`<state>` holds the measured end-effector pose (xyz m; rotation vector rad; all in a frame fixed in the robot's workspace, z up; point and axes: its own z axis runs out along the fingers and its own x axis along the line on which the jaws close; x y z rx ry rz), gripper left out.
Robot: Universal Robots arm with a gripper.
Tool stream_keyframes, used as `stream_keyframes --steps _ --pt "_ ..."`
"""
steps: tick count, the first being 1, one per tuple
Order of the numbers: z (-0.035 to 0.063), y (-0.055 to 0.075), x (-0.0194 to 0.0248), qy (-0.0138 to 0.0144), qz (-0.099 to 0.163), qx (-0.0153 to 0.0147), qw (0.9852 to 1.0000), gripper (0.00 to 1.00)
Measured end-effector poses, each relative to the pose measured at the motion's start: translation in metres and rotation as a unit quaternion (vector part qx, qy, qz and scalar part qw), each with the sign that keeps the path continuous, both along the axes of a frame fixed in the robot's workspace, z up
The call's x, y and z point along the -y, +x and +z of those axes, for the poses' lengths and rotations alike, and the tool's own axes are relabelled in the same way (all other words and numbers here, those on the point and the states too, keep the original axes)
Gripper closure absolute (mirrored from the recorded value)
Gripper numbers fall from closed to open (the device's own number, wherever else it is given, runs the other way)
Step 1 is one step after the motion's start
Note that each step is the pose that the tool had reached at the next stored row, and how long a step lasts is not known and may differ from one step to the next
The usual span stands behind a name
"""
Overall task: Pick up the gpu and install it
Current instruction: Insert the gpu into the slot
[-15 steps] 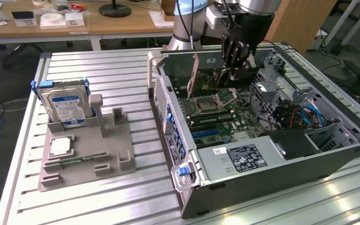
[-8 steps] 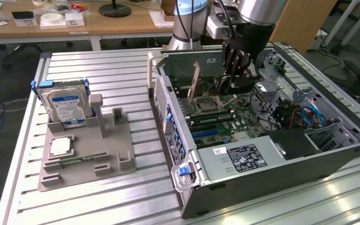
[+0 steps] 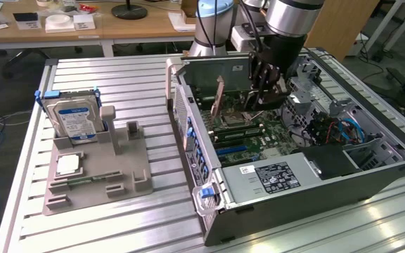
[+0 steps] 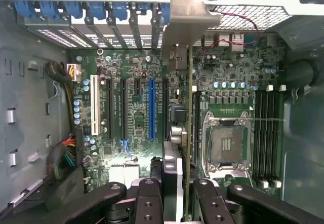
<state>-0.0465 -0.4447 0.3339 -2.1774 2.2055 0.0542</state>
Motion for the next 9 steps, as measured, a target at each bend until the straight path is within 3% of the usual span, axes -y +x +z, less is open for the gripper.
stream_keyframes --steps 6,9 --pt "-0.0085 -0.002 0.0037 0.0029 0.004 0.0 1.0 0.72" --pt "-0.0121 -0.002 0.0085 0.0035 0.005 0.0 1.0 0.72"
